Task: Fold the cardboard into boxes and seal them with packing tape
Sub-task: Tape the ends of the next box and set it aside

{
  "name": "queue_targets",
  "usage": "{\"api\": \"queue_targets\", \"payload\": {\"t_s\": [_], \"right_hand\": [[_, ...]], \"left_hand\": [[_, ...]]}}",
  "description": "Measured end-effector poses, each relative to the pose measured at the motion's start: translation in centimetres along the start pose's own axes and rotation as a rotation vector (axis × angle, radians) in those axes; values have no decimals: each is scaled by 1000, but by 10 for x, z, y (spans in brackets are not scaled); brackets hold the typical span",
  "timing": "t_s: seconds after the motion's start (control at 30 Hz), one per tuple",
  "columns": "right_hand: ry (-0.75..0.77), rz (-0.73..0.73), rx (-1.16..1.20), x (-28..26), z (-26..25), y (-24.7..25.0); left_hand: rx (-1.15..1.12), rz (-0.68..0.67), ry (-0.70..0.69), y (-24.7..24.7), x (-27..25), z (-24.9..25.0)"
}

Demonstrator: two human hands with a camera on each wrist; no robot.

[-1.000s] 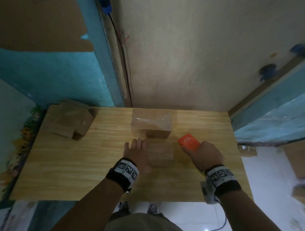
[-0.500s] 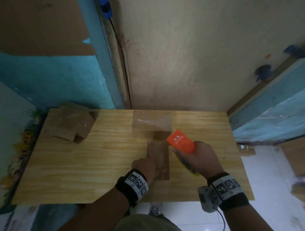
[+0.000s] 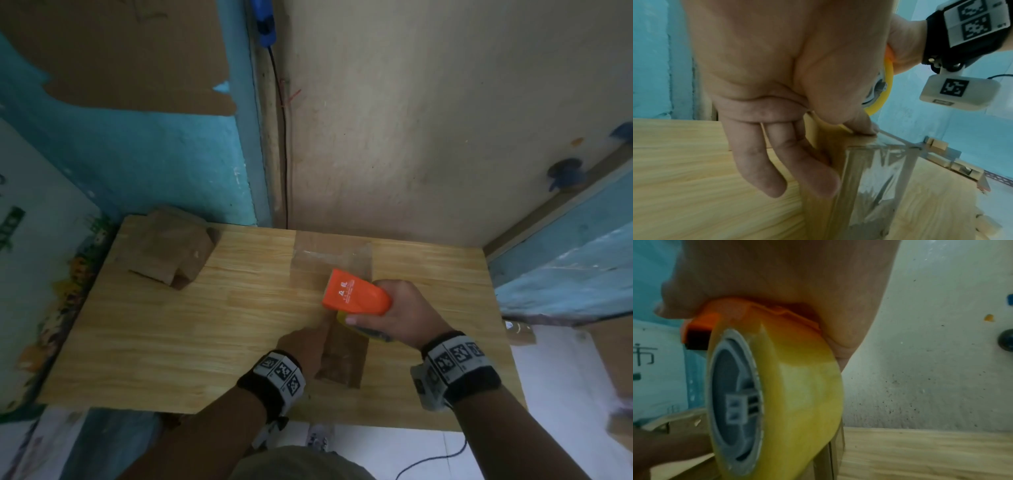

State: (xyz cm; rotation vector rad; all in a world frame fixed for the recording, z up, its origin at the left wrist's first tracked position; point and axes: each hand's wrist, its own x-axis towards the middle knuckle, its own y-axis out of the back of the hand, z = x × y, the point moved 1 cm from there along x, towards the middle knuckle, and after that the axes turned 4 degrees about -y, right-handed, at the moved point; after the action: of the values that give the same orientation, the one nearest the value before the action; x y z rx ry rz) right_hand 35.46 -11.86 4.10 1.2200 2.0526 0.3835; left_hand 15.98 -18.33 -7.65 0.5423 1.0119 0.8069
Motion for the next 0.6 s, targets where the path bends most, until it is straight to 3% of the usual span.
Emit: {"api": "queue_targets", "payload": {"t_s": [0.13,0.17,0.27,0.3,0.37,0.47,0.6], "right_hand": [[51,-31,-128,4,-2,-5],[65,-27,-161,5,-3,-5],[105,-5,-224,8,-3,-6],[117,0,-229,9,-2,-7],[135,6,-238,10,-1,-9],[168,16,-235,10,1,-10],[191,20,-204,5,2,-6]], "left_hand": [[-185,-39,-59,11,-5,-9],[-273,5,-82,16,-5,-12],[-863,312,-50,52,-11,-18],[-1098,356,22,66,-15,-18],[-1403,295,99,90,-24,-19],[-1477,164,13,104,-35,-17],[-1516,153,-18,96,-32,-15]]}}
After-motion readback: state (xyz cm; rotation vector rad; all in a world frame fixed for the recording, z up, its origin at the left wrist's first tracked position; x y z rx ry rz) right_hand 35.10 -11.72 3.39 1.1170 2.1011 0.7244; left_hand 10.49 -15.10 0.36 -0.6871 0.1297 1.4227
